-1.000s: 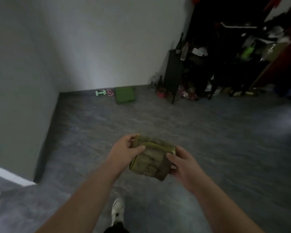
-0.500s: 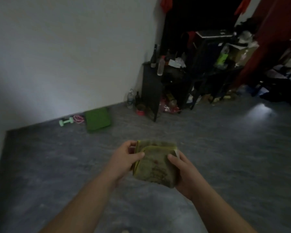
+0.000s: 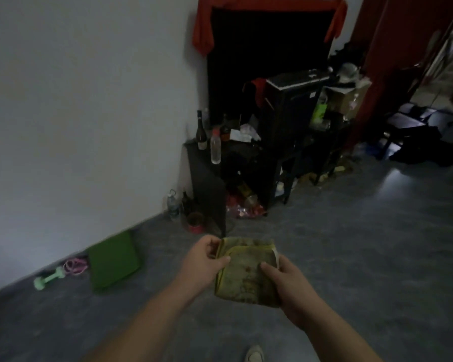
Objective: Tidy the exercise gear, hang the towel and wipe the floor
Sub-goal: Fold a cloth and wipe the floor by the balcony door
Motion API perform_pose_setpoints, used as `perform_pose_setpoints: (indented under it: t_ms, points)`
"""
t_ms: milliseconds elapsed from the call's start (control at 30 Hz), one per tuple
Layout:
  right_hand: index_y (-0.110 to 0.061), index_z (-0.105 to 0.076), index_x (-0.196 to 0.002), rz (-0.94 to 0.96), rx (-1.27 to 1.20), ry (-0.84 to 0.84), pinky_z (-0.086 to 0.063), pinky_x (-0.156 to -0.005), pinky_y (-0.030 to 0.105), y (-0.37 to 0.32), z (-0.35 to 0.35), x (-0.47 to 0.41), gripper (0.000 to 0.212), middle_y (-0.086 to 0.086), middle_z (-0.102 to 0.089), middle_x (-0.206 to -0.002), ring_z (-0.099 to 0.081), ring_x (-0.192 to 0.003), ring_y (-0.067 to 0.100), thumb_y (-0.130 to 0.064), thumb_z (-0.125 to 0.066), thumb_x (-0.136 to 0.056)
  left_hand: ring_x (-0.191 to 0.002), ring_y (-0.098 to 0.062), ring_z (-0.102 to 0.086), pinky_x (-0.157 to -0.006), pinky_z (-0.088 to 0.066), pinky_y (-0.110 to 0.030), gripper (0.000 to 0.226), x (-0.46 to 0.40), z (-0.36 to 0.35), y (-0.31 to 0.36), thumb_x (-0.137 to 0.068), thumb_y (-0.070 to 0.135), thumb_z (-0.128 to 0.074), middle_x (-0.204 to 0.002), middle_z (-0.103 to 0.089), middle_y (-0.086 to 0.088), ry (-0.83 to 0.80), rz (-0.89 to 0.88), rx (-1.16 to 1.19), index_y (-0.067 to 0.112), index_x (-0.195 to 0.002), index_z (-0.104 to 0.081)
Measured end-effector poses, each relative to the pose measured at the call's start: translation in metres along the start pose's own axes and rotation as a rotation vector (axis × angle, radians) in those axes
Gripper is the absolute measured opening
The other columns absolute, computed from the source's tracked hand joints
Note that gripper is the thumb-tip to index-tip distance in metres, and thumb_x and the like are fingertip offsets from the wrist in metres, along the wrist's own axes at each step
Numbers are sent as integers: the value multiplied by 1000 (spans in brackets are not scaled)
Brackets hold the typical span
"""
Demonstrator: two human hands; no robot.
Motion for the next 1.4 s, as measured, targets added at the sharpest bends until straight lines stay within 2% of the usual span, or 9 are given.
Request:
perform_pose_setpoints:
  t_ms: [133,333,500,667,833,967,1033,1233,1400]
  points:
    - [-24,-65,-106,49,392,53,-56,-90,44,-57,11,-114,15,-2,-74,-99,-70,-94,16,-25,-65,-90,-94,-18,-70,-86,-57,-43,32,-106,3,15,-80,8,-78,-97,-72,1,27,12,-36,25,-98,-57]
    - [-25,-62,-113,22,406,-76,-57,-90,46,-112,-24,-262,24,0,-72,-107,-69,-99,19,-17,-63,-90,-107,-8,-63,-96,-54,-37,65,-234,30,19,-84,23,-72,-122,-62,7,150,18,-110,46,-133,-36]
    - [-34,-62,-112,-11,398,-109,-57,-92,44,-135,-48,-401,30,-1,-71,-112,-68,-105,18,-12,-58,-92,-139,-17,-33,-112,-33,-30,84,-358,27,9,-85,21,-71,-156,-18,1,-2,-19,-280,45,-148,-22]
    - [-27,-62,-120,-98,383,-76,-59,-84,32,-152,-65,-534,32,1,-71,-113,-69,-102,15,-6,-51,-98,-149,-22,-16,-111,-23,-24,78,-491,31,-22,-90,31,-65,-161,19,2,-64,-37,-481,31,-153,-20]
    - [-25,-61,-116,-184,448,-61,-56,-67,19,-148,-76,-646,26,0,-70,-105,-71,-89,8,-7,-54,-99,-151,-28,5,-118,-18,-43,76,-594,47,-48,-96,39,-51,-163,19,0,-147,7,-690,34,-156,-4]
    - [-42,-64,-108,-259,502,-70,-55,-95,48,-121,-74,-726,33,5,-69,-115,-66,-108,26,-12,-57,-94,-151,-26,11,-120,-16,-47,75,-647,43,-78,-97,39,-47,-164,12,-3,-200,60,-666,30,-156,-2]
    - [-45,-64,-102,-286,509,-97,-53,-97,51,-107,-79,-758,32,3,-69,-113,-65,-107,26,-15,-57,-92,-151,-26,10,-120,-14,-45,75,-665,41,-91,-97,36,-49,-165,8,-5,-176,72,-684,28,-157,-4]
    - [-34,-61,-107,-312,590,-292,-54,-94,39,-74,-99,-821,29,-5,-66,-111,-64,-107,18,-8,-50,-99,-151,-26,14,-122,-12,-50,75,-703,21,-138,-96,39,-45,-165,6,-7,-73,194,-736,22,-156,-4]
    - [-22,-55,-130,-221,851,-339,-44,-83,24,-67,-61,-854,30,-6,-58,-110,-57,-106,15,-20,-52,-101,-149,-26,21,-122,-3,-49,78,-721,-28,-170,-93,47,-36,-165,12,-8,-59,313,-749,24,-156,4]
Point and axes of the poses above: each hand's wrist, its own x-axis away from the middle knuckle, its own z-axis out of the back of the hand, y = z × x, the point moved 7 cm from there along -x, towards the middle knuckle
